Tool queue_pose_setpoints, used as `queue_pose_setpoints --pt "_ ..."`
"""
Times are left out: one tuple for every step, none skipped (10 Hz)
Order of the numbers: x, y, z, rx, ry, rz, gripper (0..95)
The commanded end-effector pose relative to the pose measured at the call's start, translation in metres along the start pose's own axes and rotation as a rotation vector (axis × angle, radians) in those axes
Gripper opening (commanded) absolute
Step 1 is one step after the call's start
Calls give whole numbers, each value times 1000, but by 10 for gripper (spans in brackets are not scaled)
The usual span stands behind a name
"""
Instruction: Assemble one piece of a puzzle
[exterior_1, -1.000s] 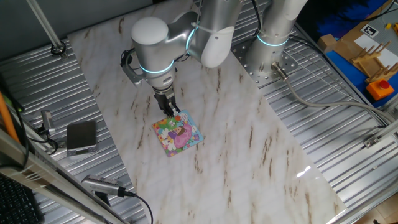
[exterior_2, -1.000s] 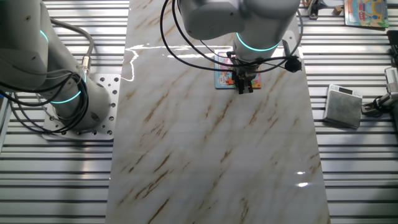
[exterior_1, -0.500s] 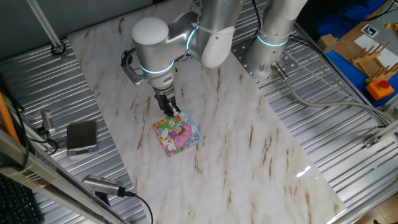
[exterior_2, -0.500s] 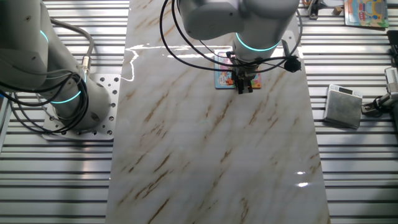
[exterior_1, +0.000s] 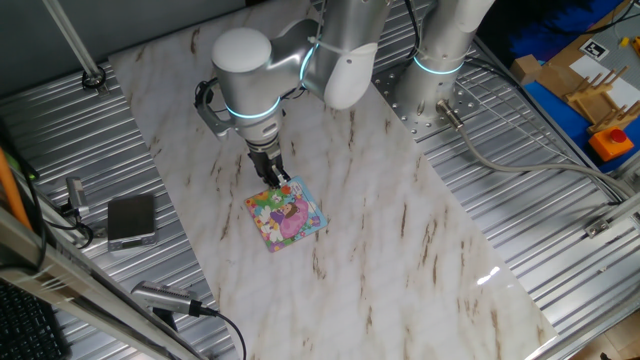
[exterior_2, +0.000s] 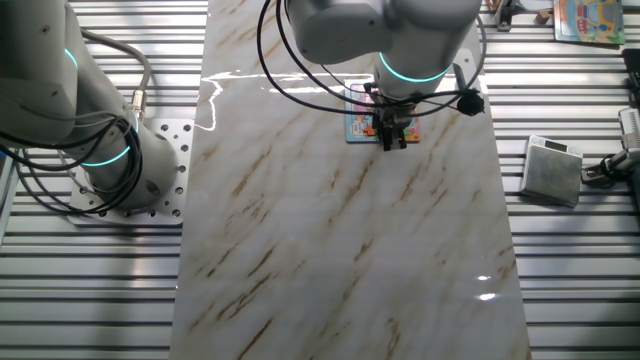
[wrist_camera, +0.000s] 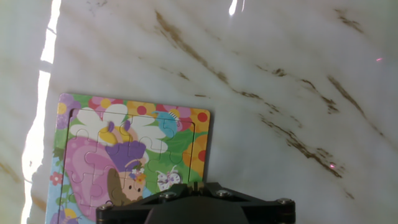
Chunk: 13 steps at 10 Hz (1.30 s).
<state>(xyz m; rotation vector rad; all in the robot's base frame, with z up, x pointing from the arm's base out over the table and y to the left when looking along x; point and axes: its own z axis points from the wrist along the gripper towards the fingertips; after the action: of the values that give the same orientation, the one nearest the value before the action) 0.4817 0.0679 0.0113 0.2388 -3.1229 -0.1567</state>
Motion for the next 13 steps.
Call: queue_pose_setpoints --pt "0 0 0 1 -1 -2 0" --pt "0 0 0 1 -1 -2 0" --pt "0 0 0 1 0 -2 0" --pt "1 0 0 1 -1 -1 0" --pt "1 0 0 2 -1 -3 0" --pt "1 0 0 2 -1 -9 0" --pt "1 0 0 2 -1 -14 0" --pt "2 0 -2 2 -1 -19 0" --pt "2 -1 -5 5 1 -23 0" --pt "3 -1 -7 6 1 -25 0" --pt "4 -2 -7 6 1 -25 0" --pt "5 0 -11 5 1 -12 0" --pt "5 3 -15 5 2 -8 0"
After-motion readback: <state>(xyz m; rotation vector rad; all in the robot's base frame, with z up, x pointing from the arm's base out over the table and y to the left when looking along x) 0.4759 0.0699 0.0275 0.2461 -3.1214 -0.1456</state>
